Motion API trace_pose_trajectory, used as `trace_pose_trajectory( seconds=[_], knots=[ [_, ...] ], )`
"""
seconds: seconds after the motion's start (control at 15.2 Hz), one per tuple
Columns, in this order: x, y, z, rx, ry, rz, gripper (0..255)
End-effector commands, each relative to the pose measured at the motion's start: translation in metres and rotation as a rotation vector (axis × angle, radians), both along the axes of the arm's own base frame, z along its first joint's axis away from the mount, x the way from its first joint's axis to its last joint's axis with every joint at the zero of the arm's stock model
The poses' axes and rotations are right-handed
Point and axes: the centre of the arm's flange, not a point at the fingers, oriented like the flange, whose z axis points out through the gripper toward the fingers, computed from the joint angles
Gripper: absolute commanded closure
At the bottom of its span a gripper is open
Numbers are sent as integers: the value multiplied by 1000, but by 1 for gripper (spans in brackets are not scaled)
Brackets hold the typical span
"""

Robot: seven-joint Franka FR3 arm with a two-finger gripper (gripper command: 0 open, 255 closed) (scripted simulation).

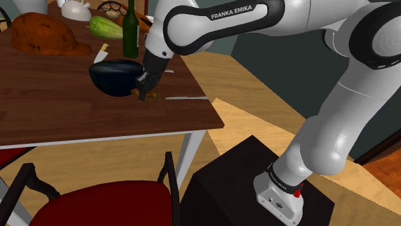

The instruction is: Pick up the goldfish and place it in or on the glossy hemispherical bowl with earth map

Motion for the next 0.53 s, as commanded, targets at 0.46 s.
trace_pose_trajectory(
  seconds=[0.46],
  knots=[
    [0, 0, 48, 0, 0, 0, 255]
  ],
)
